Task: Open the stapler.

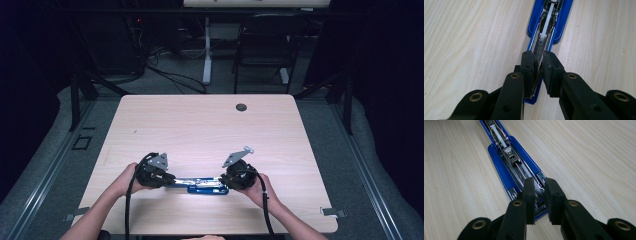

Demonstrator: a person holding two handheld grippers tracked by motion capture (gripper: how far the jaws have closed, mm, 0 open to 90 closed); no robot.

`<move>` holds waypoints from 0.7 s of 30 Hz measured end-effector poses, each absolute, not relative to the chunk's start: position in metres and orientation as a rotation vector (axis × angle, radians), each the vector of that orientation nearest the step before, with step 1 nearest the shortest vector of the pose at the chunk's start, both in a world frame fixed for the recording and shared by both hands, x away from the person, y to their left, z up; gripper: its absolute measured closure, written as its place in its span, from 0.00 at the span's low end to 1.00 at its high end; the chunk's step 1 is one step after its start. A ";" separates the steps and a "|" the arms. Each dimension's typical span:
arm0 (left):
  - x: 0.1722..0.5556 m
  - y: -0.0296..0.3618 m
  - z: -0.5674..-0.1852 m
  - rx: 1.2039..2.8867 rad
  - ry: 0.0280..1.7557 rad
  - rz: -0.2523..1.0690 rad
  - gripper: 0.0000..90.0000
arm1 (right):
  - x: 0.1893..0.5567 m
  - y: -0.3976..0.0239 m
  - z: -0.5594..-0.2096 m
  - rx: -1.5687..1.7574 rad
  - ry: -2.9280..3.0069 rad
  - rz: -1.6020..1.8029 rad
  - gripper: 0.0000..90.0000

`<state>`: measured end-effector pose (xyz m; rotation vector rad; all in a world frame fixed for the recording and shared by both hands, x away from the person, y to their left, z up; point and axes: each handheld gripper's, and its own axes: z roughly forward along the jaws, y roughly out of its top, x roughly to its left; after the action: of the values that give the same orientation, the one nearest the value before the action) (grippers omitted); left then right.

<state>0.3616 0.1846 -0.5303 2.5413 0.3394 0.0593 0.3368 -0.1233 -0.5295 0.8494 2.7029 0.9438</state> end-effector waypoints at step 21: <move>0.362 0.182 -0.531 2.533 0.350 0.044 0.83 | 0.341 -0.137 -0.523 0.882 2.678 0.844 0.48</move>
<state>0.3623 0.1819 -0.5312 2.5331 0.3500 0.0440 0.3414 -0.1370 -0.5231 0.8821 2.6783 0.8440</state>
